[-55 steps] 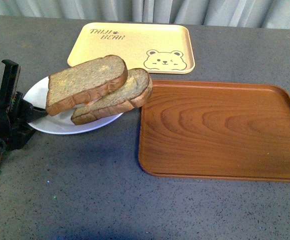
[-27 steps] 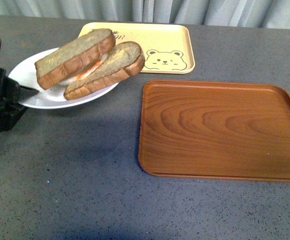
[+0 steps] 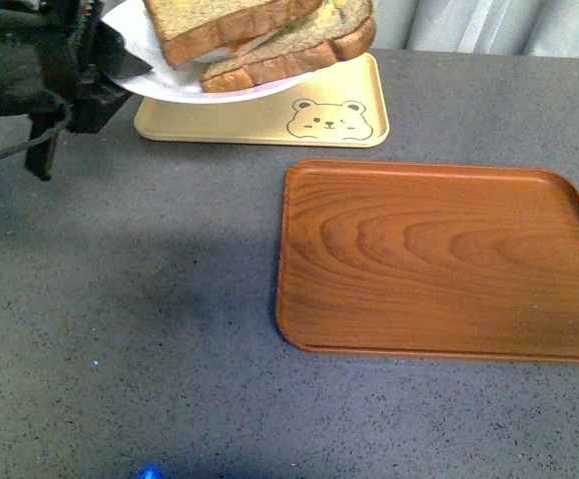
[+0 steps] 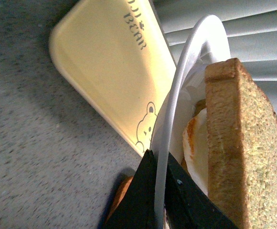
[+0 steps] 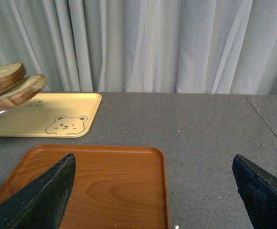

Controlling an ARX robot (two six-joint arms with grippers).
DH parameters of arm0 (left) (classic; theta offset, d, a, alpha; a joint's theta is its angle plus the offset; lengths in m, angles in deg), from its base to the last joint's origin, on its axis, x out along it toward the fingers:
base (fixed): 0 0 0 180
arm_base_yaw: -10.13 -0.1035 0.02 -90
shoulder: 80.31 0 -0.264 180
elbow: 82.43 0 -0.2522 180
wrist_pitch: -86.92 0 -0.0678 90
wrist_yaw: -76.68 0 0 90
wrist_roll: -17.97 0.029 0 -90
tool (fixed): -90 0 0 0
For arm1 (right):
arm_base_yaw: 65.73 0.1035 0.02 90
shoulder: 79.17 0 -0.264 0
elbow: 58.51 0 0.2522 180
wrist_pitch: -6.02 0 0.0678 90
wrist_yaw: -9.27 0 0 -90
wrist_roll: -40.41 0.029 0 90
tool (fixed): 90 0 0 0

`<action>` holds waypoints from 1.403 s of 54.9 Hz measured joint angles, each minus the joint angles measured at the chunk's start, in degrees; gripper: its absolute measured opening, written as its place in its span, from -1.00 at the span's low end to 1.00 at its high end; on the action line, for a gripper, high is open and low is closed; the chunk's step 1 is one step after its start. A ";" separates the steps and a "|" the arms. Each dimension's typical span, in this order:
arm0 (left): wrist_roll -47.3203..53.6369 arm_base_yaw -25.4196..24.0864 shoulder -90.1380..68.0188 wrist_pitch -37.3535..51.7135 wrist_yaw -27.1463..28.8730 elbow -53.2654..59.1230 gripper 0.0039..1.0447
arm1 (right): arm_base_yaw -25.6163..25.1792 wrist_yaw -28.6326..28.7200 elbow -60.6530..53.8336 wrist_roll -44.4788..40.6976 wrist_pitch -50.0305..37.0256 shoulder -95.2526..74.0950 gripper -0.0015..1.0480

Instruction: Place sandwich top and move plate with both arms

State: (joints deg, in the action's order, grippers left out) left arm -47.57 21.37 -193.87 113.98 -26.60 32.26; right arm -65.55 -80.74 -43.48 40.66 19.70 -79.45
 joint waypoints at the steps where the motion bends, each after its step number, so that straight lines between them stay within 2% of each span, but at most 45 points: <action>1: 0.22 0.35 -0.94 -0.59 0.00 -1.36 -0.95 | 0.00 0.00 -0.02 0.00 0.00 0.00 0.82; 15: 3.54 4.17 -15.93 -8.17 -0.66 -19.26 -0.95 | 0.00 0.00 0.00 0.00 0.00 0.00 0.82; 31: 6.38 4.66 -28.20 -16.63 -1.14 -38.51 -0.95 | 0.00 0.00 0.00 0.00 0.00 0.00 0.82; 47: 7.39 4.44 -31.43 -19.19 -1.14 -43.93 -0.93 | 0.00 0.00 0.00 -0.02 0.00 0.00 0.82; 69: 8.66 1.75 -31.32 -18.60 -1.75 -42.66 0.14 | 0.00 0.00 0.00 -0.02 0.00 0.00 0.82; 77: 9.01 -0.85 -28.48 -17.35 -1.09 -39.08 0.63 | 0.00 0.00 0.00 -0.02 0.00 0.00 0.82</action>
State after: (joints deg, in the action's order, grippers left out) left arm -38.56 20.52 -222.35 96.63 -27.69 -6.82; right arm -65.55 -80.74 -43.48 40.64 19.70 -79.45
